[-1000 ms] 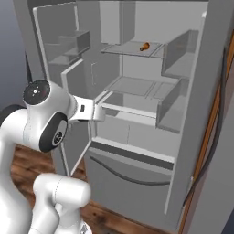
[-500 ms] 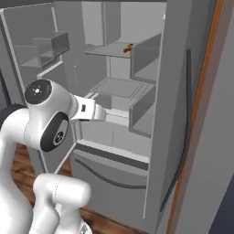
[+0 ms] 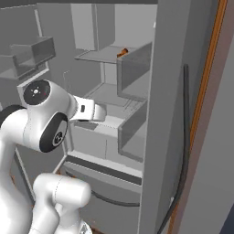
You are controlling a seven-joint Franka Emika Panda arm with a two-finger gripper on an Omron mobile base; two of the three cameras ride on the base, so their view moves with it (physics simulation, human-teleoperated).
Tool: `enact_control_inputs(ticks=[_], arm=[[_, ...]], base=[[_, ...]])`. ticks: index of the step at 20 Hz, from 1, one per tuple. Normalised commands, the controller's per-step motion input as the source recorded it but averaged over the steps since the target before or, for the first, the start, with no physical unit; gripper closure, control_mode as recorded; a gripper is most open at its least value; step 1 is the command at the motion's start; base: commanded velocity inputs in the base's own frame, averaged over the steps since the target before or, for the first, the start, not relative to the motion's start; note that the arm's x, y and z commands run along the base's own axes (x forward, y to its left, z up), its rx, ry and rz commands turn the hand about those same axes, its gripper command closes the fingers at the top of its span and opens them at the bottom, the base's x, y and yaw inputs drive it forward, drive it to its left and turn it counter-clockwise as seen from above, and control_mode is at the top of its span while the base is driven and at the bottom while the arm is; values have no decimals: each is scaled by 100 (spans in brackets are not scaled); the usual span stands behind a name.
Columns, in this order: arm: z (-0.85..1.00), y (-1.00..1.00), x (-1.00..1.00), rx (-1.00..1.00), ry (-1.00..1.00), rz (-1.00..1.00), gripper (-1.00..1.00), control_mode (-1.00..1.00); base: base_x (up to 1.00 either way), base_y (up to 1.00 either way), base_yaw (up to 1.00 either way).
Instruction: Take the cheese, chicken drumstick, and carrot from the fridge and place them on the plate on the dining counter to create an appetizer plate.
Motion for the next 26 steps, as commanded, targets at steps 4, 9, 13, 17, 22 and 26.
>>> enact_control_inputs(ticks=[4, 9, 13, 17, 22, 26], arm=[[0, 0, 0, 0, 0, 0, -100, 100], [0, 0, 0, 0, 0, 0, -100, 100], [0, 0, 0, 0, 0, 0, -100, 100], [0, 0, 0, 0, 0, 0, -100, 100], [0, 0, 0, 0, 0, 0, -100, 100], [0, 0, 0, 0, 0, 0, -100, 100]], base=[[75, 0, 0], [74, 0, 0], [65, 0, 0], [38, 4, 0], [19, 8, 0], [7, 0, 0]])
